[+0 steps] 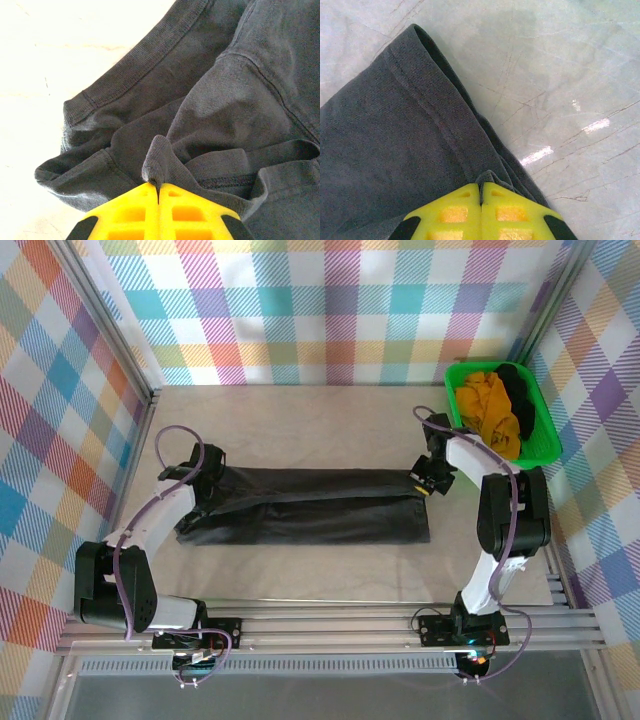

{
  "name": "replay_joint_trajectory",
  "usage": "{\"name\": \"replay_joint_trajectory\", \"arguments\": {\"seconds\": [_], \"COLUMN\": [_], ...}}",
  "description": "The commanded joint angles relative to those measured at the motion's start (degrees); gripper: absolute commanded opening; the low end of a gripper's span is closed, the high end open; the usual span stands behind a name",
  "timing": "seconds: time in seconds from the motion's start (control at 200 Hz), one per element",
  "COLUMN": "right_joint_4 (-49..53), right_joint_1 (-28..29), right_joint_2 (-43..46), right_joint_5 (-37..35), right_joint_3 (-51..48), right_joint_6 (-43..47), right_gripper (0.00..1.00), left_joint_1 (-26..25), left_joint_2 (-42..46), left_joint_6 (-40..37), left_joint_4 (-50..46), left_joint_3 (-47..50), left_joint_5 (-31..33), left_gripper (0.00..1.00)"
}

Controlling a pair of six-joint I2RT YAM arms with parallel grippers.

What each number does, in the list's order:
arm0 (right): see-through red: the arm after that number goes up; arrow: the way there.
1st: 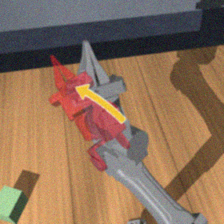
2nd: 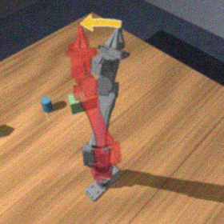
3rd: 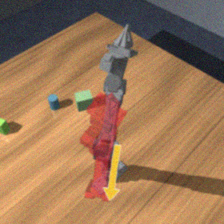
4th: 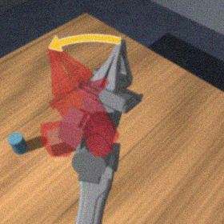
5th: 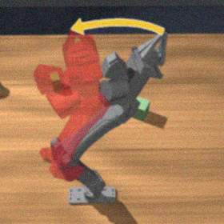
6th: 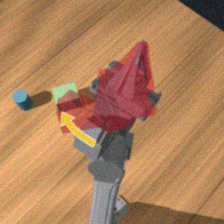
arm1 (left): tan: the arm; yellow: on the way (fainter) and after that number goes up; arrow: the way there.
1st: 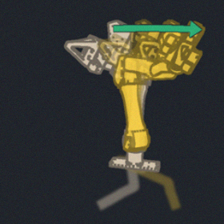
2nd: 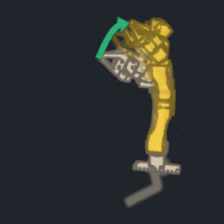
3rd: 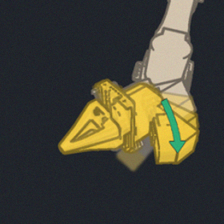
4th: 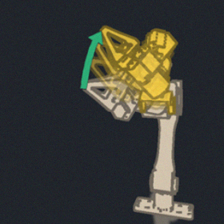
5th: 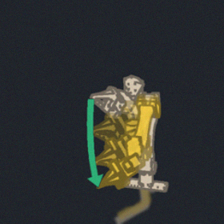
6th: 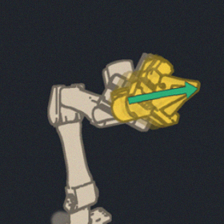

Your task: Fold and stack the t-shirts

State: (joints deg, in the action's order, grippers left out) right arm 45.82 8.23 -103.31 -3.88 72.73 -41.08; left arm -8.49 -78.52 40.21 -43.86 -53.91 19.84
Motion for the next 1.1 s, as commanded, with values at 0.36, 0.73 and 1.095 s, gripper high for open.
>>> {"name": "replay_joint_trajectory", "arguments": {"seconds": [0.36,0.73,1.095], "right_joint_4": [0.37,-3.12,-1.70], "right_joint_1": [2.79,6.20,5.45], "right_joint_2": [4.57,-7.69,-7.72], "right_joint_5": [-2.48,9.91,6.35], "right_joint_3": [1.57,1.65,-1.30], "right_joint_6": [1.88,2.12,3.62], "right_gripper": [0.35,0.07,0.00], "left_joint_1": [-3.19,-6.95,-6.11], "left_joint_2": [3.34,3.83,-9.11], "left_joint_6": [9.61,14.46,5.84], "left_joint_4": [-9.06,-15.02,-15.50], "left_joint_3": [-0.65,-2.08,-6.86], "left_joint_5": [-6.90,-12.18,7.71], "left_gripper": [0.00,0.00,0.00]}}
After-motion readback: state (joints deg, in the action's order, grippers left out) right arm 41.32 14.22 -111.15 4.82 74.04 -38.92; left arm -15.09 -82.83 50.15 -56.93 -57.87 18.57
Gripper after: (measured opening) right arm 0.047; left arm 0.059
